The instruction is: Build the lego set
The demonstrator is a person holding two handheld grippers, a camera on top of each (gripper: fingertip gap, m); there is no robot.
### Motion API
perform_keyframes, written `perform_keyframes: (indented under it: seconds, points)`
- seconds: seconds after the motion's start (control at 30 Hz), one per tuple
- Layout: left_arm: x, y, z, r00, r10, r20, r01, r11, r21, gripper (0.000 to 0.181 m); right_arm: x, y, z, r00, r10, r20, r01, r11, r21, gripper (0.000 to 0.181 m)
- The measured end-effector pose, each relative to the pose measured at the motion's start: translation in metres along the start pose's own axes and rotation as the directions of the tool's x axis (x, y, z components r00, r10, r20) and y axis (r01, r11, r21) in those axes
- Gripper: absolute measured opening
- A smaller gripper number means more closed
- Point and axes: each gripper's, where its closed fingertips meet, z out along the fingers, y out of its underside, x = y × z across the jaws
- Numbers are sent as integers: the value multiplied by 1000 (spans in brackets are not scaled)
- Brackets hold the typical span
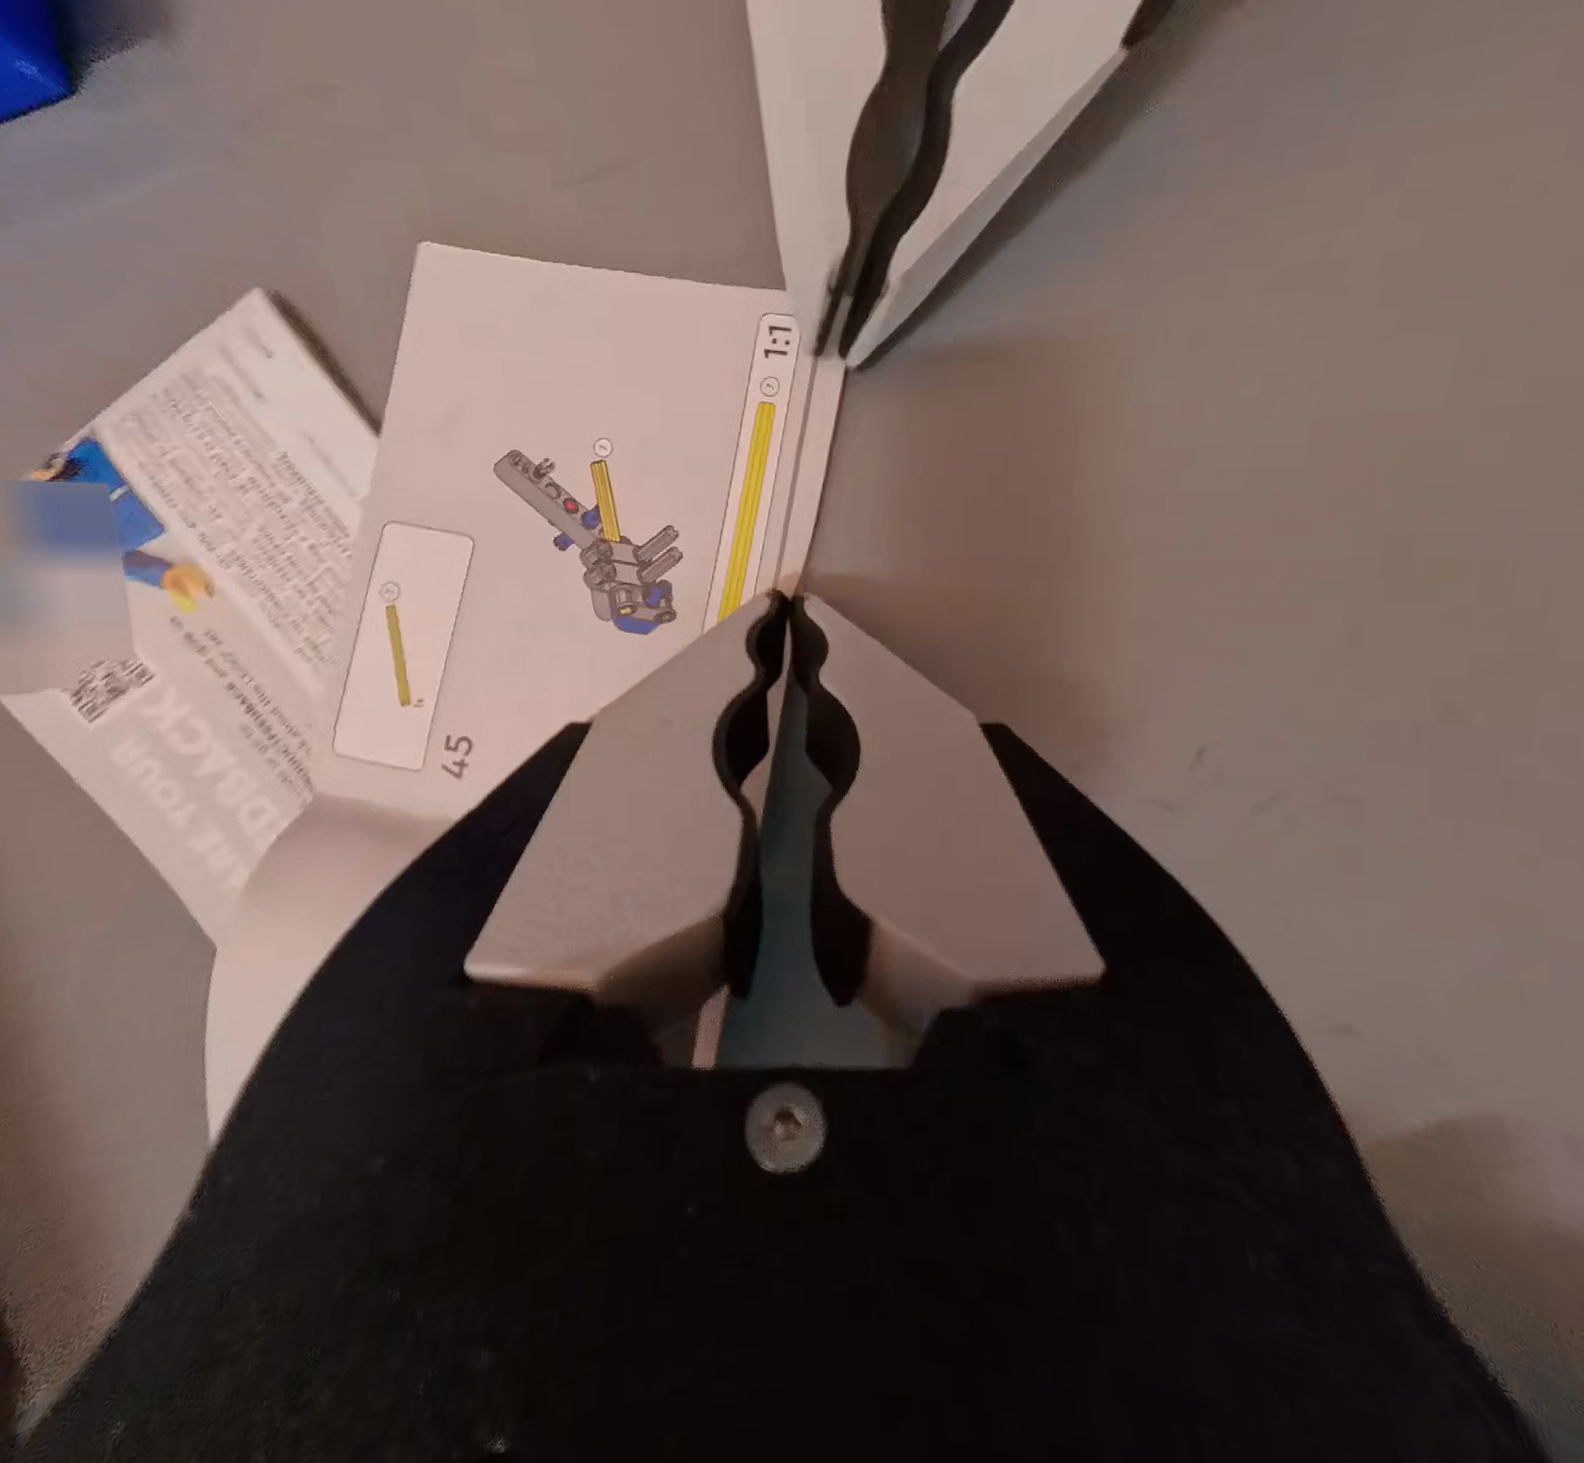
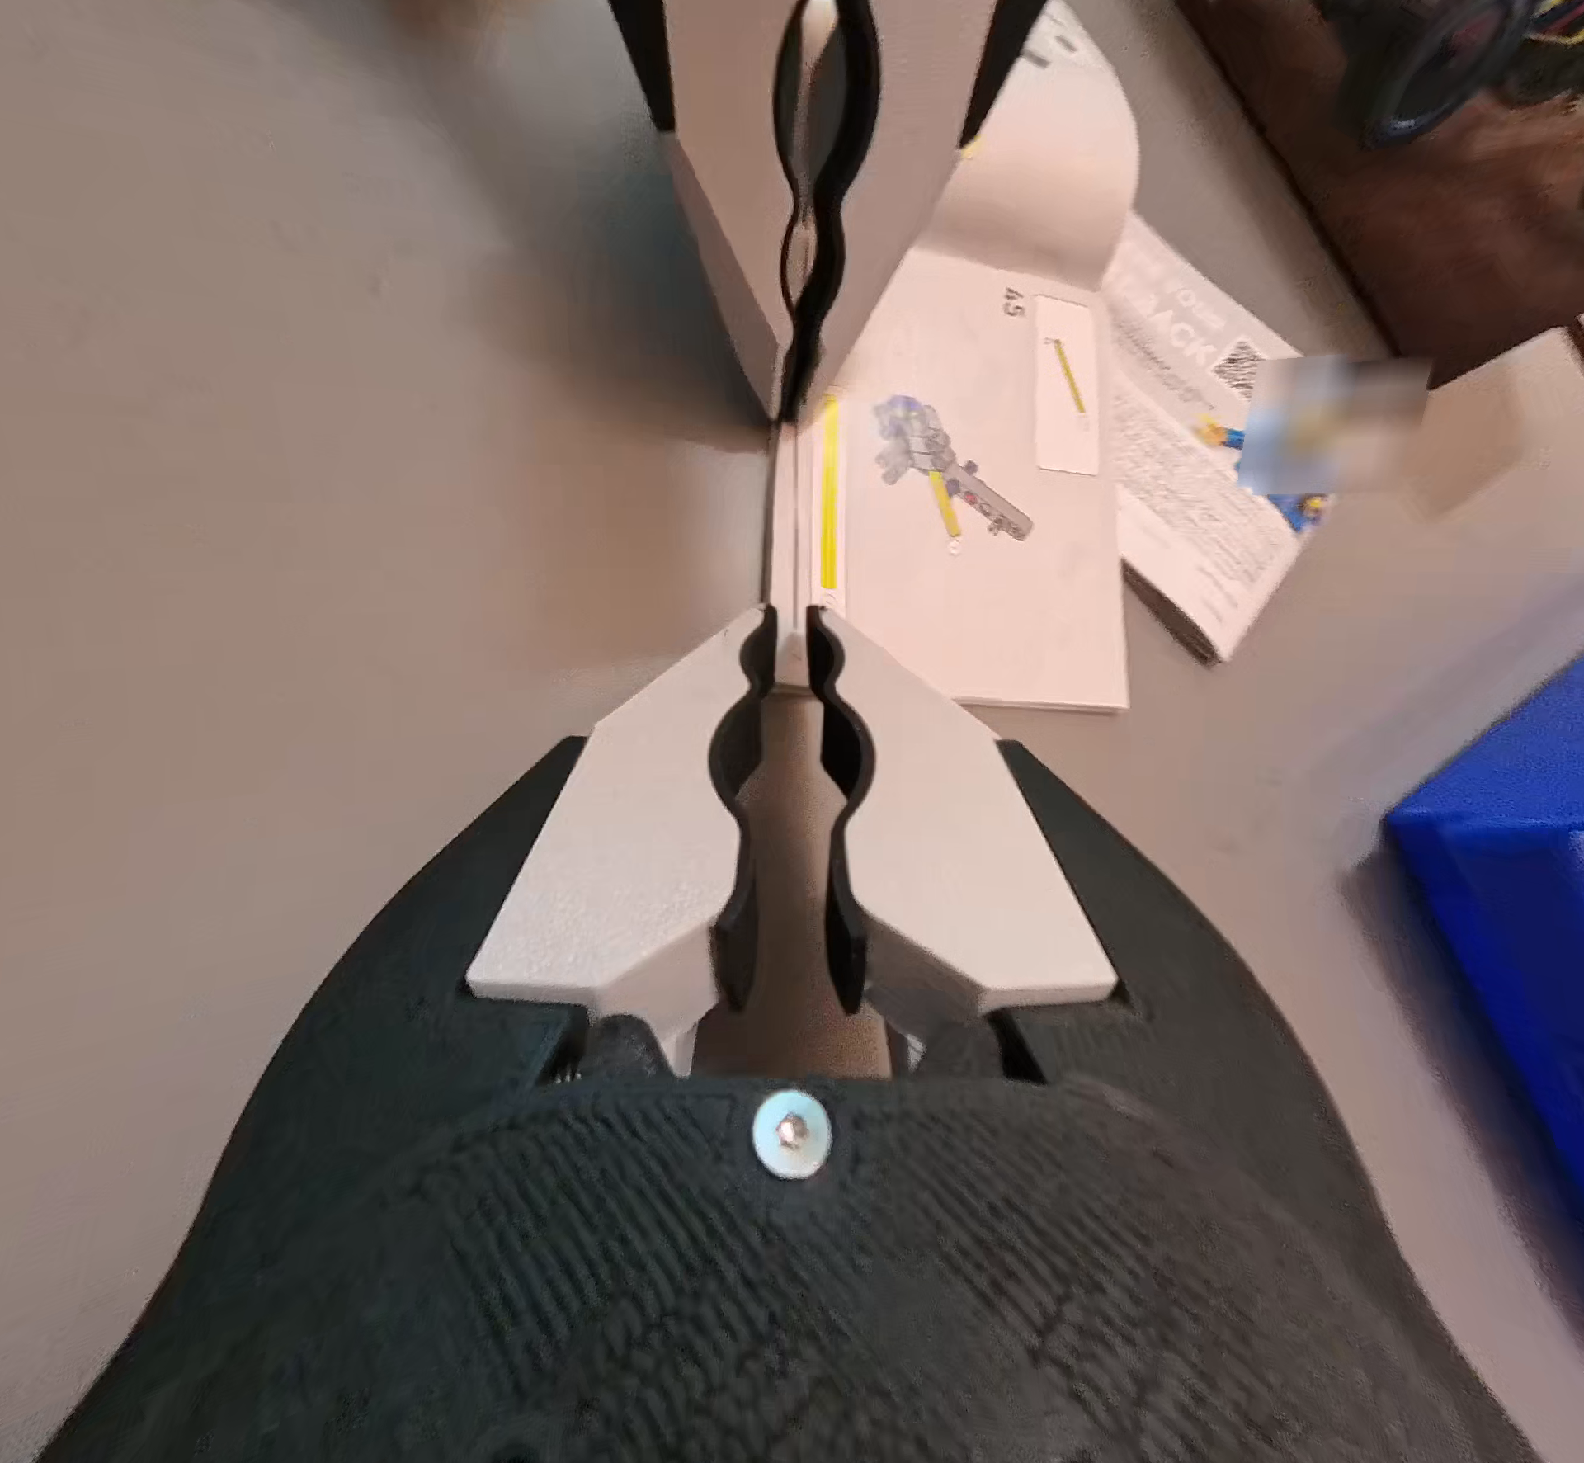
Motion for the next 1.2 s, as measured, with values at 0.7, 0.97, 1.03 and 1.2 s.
perform_keyframes:
  seconds: [0.7, 0.97, 1.03, 1.2]
  points:
    - [-2, -10, -25, 991, 121, -51, -120, 993, 7, 19, 20, -12, 3, 919, -323, -225, 310, 946, -93, 0]
    - [-3, -12, -14, 986, 159, -40, -159, 987, -1, 8, 18, -19, 3, 896, -336, -291, 334, 941, -58, 0]
    - [-6, -12, -18, 988, 152, -22, -152, 988, 8, 0, 19, -19, 3, 898, -325, -298, 325, 944, -51, 0]
    - [-14, -10, -33, 996, 86, 29, -88, 993, 75, 0, 18, -16, 6, 903, -314, -293, 314, 948, -50, 0]
